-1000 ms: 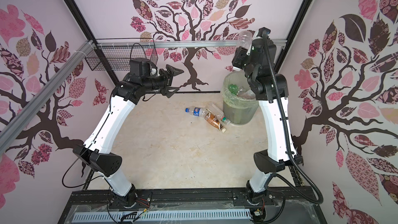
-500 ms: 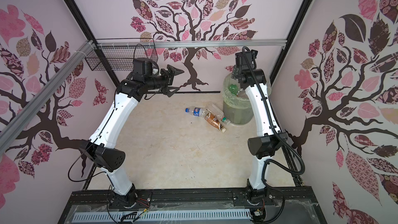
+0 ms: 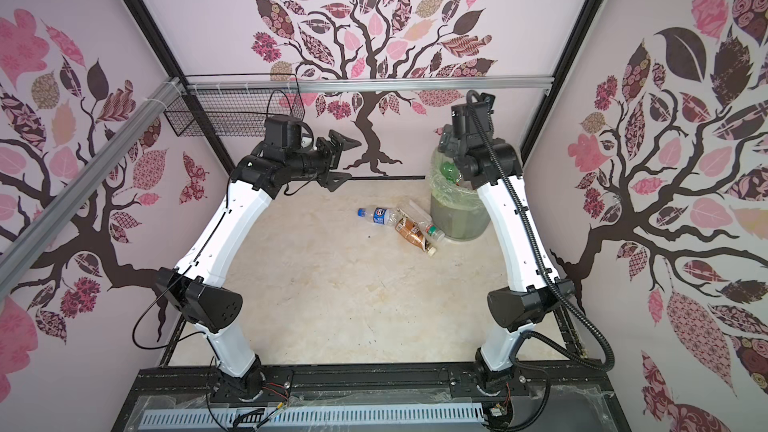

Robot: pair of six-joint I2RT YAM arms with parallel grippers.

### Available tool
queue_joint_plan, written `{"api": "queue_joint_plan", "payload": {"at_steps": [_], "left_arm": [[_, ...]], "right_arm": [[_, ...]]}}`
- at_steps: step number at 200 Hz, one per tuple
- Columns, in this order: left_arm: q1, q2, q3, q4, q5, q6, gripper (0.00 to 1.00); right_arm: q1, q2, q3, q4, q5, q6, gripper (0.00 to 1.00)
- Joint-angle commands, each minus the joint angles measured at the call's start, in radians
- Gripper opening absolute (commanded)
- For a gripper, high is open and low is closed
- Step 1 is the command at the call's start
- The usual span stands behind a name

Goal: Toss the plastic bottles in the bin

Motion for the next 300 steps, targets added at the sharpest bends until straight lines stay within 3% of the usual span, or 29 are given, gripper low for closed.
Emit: {"api": "queue_joint_plan", "payload": {"at_steps": [1,36,65,113,248,300], "left_arm": [[-0.002,-0.029,-0.079,0.009,0.013,-0.018,0.98],[0.001,-0.057,-0.218,0.016,0.041,-0.048,0.98],[0.009,-0.075,-0.295,0.019,0.058,-0.057,0.98],[0.024,-0.097,-0.428,0.043,0.113,-0.093,0.98],[0.025,-0.118,-0.538,0.052,0.158,-0.111,0.98],[0.041,-0.126,-0.547,0.058,0.162,-0.112,0.98]], "right_arm": [[0.071,-0.065,-0.133,0.068,-0.069,-0.013,1.0],[0.178,-0.145,-0.412,0.175,-0.16,-0.03,1.0],[0.181,-0.134,-0.588,0.184,-0.248,-0.003,1.0],[0.181,-0.079,-0.771,0.249,-0.261,-0.027,0.99],[0.181,0.306,-0.646,0.239,-0.243,-0.106,0.99],[0.181,0.384,-0.631,0.226,-0.308,-0.107,0.99]]}}
